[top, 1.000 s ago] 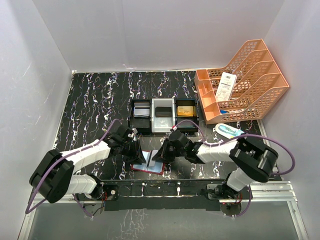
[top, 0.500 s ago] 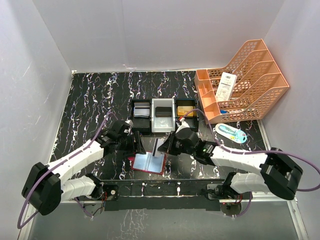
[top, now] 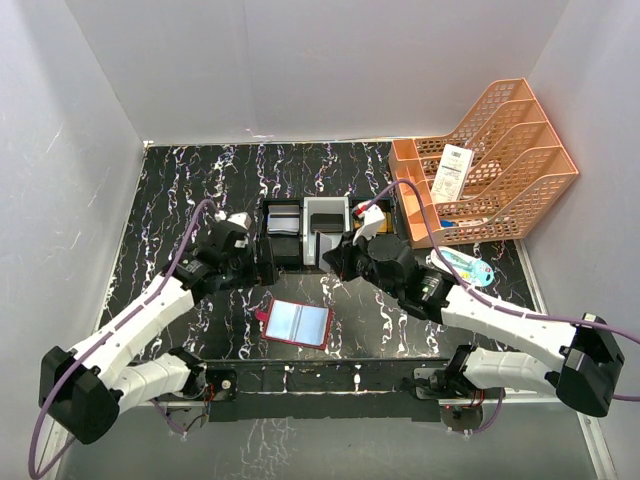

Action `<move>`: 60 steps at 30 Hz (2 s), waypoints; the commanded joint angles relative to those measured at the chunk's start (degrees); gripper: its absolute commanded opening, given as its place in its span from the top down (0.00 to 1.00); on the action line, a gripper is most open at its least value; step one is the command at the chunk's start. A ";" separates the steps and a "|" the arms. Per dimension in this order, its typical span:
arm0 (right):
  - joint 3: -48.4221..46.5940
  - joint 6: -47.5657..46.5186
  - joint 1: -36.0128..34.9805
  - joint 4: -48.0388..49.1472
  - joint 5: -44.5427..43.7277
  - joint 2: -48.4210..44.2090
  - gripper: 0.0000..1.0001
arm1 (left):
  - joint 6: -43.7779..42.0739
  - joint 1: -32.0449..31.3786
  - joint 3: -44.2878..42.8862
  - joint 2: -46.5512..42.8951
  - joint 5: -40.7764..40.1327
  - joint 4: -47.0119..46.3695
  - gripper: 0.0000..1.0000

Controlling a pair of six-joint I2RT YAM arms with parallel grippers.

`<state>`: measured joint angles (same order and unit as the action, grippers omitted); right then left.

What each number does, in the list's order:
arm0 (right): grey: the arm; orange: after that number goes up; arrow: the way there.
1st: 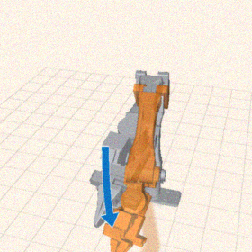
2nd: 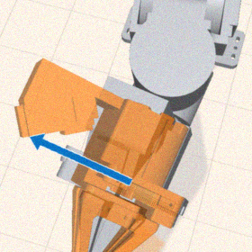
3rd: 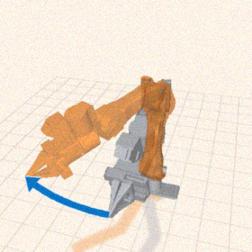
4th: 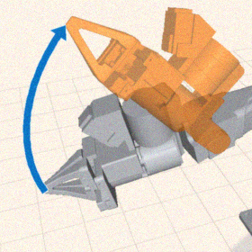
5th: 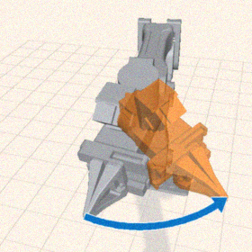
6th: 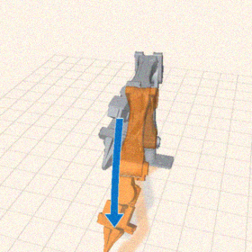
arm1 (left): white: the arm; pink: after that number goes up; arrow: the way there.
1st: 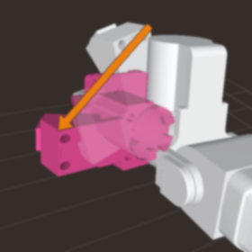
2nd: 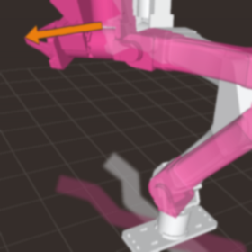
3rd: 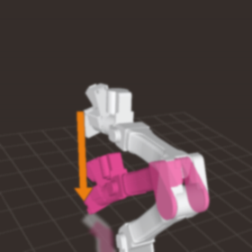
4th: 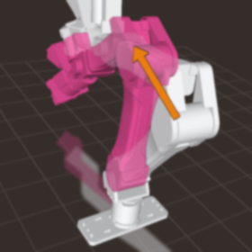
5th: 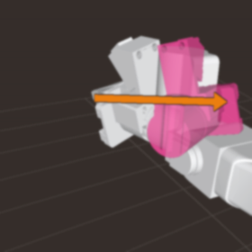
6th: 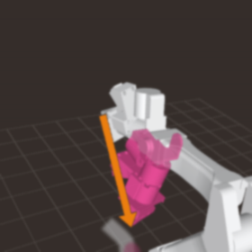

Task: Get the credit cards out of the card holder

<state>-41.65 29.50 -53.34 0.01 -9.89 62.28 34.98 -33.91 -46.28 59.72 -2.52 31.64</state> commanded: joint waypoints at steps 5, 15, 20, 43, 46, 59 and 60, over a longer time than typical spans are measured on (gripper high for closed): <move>-6.68 -20.68 -1.14 0.91 -1.10 1.15 1.00 | -9.71 19.13 -0.56 -3.03 5.04 2.29 0.01; -14.57 -37.55 -3.25 -0.13 -1.81 10.75 1.00 | -8.00 21.34 1.50 -10.18 -1.22 1.09 0.01; -24.02 -40.05 -3.26 -3.25 -4.52 19.76 1.00 | -7.01 21.30 1.97 -12.02 -3.17 1.39 0.01; -53.26 -61.35 2.55 -9.33 -9.71 56.27 1.00 | -7.38 21.30 1.90 -12.99 -5.13 0.67 0.01; -52.77 -63.58 3.39 -8.20 -6.18 56.81 1.00 | -7.38 21.37 2.03 -13.38 -4.89 0.45 0.01; -56.82 -70.30 4.21 -10.36 -7.28 61.89 1.00 | -7.47 21.37 2.02 -13.44 -4.78 0.51 0.01; -56.68 -70.62 4.21 -10.46 -7.05 61.84 1.00 | -7.51 21.33 2.03 -13.50 -4.85 0.41 0.01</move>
<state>-95.68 -38.09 -49.06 -10.68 -16.62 124.16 28.08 -12.75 -44.18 47.29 -6.63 32.21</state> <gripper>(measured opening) 0.009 0.985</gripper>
